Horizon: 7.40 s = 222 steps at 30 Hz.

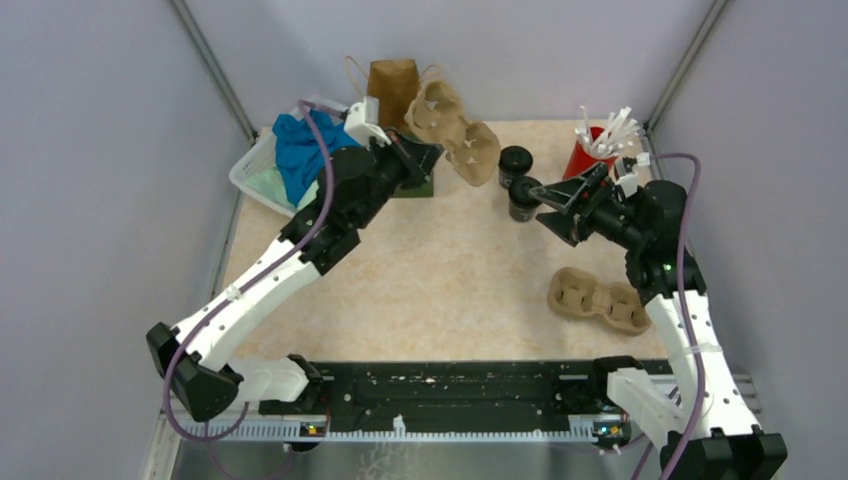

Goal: Pack the takeout coffee
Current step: Place the cup tray in the takeout bag.

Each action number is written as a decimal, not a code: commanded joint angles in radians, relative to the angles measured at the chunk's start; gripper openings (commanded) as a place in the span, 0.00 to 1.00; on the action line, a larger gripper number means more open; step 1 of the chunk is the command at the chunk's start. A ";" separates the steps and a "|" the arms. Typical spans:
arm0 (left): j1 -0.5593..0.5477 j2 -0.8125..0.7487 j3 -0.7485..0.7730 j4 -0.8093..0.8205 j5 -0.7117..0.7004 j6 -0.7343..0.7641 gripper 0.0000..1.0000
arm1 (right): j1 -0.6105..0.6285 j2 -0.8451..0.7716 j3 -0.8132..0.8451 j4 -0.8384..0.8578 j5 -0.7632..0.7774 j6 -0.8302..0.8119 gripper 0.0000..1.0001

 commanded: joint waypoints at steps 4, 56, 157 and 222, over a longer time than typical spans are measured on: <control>0.072 -0.083 -0.110 0.152 0.167 -0.411 0.00 | 0.021 0.115 -0.020 0.648 -0.109 0.220 0.77; 0.405 0.386 0.612 -0.798 0.019 -0.392 0.98 | 0.110 0.083 0.382 -0.443 0.444 -0.607 0.00; 0.313 0.052 0.248 -0.960 0.213 0.198 0.09 | 0.847 0.621 1.353 -1.143 0.904 -0.203 0.00; 0.278 0.027 0.279 -0.902 0.038 0.303 0.63 | 0.593 0.818 1.130 -0.765 0.359 -0.421 0.00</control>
